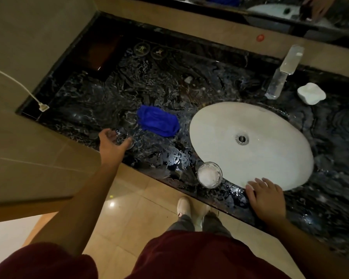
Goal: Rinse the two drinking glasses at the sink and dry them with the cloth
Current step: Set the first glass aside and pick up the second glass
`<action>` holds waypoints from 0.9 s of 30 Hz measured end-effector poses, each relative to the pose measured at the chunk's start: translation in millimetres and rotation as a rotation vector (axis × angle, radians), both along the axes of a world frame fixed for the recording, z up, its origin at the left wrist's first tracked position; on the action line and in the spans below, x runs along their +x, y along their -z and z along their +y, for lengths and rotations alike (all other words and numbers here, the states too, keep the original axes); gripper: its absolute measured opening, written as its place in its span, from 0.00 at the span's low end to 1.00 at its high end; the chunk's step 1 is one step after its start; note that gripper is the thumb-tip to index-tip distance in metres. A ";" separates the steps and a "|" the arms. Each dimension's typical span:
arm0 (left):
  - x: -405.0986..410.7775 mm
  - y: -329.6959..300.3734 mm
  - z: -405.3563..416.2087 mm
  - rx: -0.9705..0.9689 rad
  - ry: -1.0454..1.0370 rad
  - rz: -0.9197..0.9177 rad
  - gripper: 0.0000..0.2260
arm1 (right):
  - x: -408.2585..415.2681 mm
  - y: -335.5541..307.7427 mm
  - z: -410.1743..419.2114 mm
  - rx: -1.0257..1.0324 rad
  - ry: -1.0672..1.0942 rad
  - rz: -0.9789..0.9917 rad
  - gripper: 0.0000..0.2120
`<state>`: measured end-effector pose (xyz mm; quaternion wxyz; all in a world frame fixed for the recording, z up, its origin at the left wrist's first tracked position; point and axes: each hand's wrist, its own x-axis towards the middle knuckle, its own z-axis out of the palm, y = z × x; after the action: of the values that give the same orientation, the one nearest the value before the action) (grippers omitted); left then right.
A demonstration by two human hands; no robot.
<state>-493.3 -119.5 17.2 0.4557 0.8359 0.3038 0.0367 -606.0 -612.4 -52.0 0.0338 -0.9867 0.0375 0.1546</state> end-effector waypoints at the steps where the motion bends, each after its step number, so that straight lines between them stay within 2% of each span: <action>1: 0.8 1.0 -0.1 0.010 0.004 0.006 0.37 | 0.2 -0.5 -0.1 0.003 -0.001 -0.003 0.31; 5: -2.4 -8.5 -6.8 0.145 0.052 0.011 0.40 | 0.5 -0.4 -0.5 0.012 -0.009 0.000 0.31; 7: -6.7 -19.0 -17.4 0.329 0.122 -0.094 0.41 | 0.5 -1.0 -0.6 0.013 -0.006 0.003 0.31; 9: -14.1 -31.1 -37.2 0.434 0.243 -0.249 0.36 | 0.5 -2.6 0.2 0.018 -0.001 -0.002 0.30; 11: -26.3 -43.3 -67.9 0.335 0.348 -0.302 0.30 | 0.6 -3.5 1.1 0.026 0.001 -0.012 0.28; 13: -38.8 -57.0 -104.4 0.125 0.426 -0.187 0.28 | 1.3 -3.3 0.4 0.030 0.001 -0.021 0.27; 15: -51.7 -56.6 -134.4 0.004 0.577 -0.072 0.32 | 0.8 -1.5 -1.2 0.029 -0.007 -0.020 0.27; 18: -65.7 -37.0 -163.5 -0.007 0.855 0.017 0.43 | 0.4 1.5 -3.3 0.024 -0.009 -0.015 0.27; 22: -70.7 -14.7 -188.1 -0.033 0.932 0.100 0.50 | 1.3 2.5 -2.5 0.017 0.011 0.007 0.26; 24: -72.0 -5.7 -199.3 -0.050 0.945 0.105 0.49 | 0.9 2.6 -1.6 0.026 0.019 0.009 0.26; 27: -70.2 5.1 -211.5 -0.045 0.914 0.075 0.41 | 1.5 0.4 -0.9 0.025 0.027 0.012 0.25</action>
<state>-563.6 -331.0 12.1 0.4317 0.8748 -0.0792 -0.2052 -604.5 -613.3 -52.4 0.0481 -0.9847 0.0489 0.1604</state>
